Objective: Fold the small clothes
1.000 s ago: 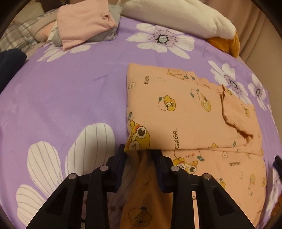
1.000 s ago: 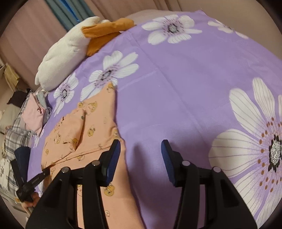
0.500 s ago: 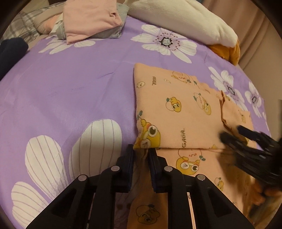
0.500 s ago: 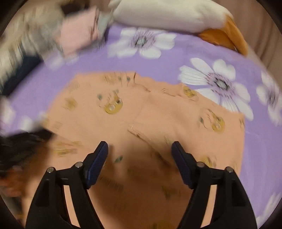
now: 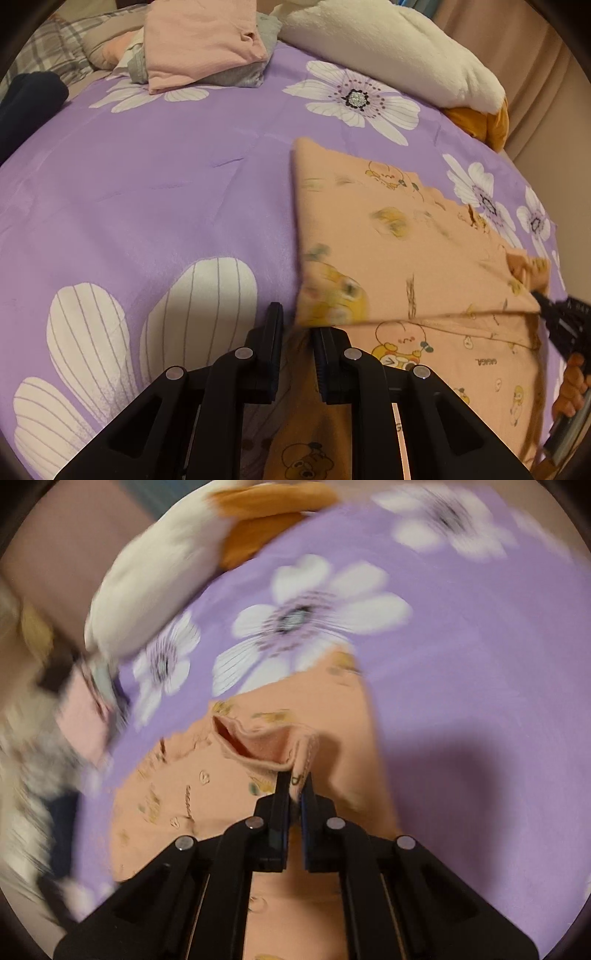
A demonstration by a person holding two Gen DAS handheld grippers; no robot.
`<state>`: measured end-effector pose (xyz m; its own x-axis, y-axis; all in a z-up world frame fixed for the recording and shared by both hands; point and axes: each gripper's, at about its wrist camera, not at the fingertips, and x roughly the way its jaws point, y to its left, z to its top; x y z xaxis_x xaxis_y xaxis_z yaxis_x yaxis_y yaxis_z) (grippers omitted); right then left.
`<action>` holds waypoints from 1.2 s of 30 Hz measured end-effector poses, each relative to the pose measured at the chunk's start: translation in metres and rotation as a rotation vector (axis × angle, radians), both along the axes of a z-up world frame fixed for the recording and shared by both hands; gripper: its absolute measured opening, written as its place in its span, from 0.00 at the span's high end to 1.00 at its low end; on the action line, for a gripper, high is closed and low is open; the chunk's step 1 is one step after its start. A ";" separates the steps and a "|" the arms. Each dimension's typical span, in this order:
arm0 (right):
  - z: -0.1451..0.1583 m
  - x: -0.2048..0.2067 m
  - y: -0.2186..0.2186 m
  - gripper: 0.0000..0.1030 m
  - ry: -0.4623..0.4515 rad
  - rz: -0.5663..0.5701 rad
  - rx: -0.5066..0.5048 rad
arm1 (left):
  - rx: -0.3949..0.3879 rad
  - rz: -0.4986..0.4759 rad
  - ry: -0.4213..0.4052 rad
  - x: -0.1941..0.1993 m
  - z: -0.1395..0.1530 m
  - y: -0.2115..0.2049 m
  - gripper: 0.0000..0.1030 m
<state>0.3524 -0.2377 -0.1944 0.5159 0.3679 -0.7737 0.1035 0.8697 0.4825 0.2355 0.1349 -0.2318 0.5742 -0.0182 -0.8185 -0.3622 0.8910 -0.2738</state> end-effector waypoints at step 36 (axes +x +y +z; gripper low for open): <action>0.014 -0.023 0.038 0.84 -0.058 0.211 -0.048 | 0.006 0.010 0.008 0.006 0.020 -0.004 0.74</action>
